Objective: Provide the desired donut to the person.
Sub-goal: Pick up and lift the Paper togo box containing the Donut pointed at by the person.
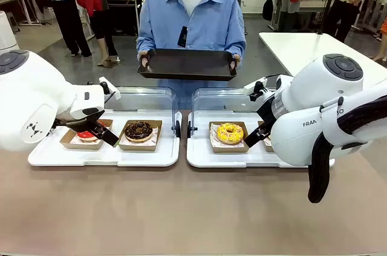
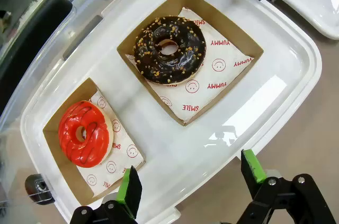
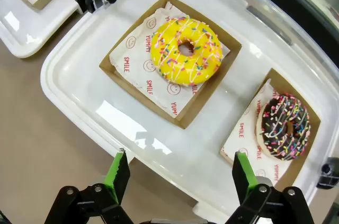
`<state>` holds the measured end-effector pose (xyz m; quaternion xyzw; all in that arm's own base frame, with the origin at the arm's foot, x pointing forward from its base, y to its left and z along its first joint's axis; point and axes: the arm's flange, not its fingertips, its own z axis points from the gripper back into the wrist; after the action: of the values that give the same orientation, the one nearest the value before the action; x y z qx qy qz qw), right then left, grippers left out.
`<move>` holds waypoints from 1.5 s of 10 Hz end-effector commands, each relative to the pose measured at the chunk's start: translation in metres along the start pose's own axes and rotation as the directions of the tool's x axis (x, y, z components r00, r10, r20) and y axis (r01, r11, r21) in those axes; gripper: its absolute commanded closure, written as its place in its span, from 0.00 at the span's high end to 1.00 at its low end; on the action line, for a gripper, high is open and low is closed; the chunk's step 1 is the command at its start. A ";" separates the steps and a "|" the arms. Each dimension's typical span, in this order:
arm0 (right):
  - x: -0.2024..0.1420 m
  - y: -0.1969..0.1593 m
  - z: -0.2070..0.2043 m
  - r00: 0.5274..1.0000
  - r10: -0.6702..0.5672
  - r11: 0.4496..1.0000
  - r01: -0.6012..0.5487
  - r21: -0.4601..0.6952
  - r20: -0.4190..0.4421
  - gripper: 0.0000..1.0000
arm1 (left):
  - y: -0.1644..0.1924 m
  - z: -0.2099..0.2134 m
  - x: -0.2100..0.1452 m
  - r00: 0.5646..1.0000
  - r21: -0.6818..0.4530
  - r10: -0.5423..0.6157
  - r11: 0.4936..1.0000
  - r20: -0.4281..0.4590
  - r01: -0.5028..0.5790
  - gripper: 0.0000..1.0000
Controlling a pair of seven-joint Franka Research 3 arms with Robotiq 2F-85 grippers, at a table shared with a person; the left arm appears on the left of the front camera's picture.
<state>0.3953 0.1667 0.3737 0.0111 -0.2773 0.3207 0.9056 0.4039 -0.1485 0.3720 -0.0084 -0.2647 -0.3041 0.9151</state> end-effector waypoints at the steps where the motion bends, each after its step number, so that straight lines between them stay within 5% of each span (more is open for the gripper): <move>1: 0.000 0.000 0.000 1.000 0.000 1.000 0.000 0.000 0.000 1.00 | 0.000 0.000 0.000 1.000 0.000 0.000 1.000 0.000 0.000 1.00; 15: 0.000 0.000 0.000 1.000 0.000 1.000 0.000 0.000 0.000 1.00 | 0.000 0.000 0.000 1.000 0.000 0.000 1.000 0.000 0.000 1.00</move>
<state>0.3953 0.1666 0.3737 0.0110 -0.2773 0.3205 0.9057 0.4039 -0.1485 0.3720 -0.0084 -0.2647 -0.3042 0.9151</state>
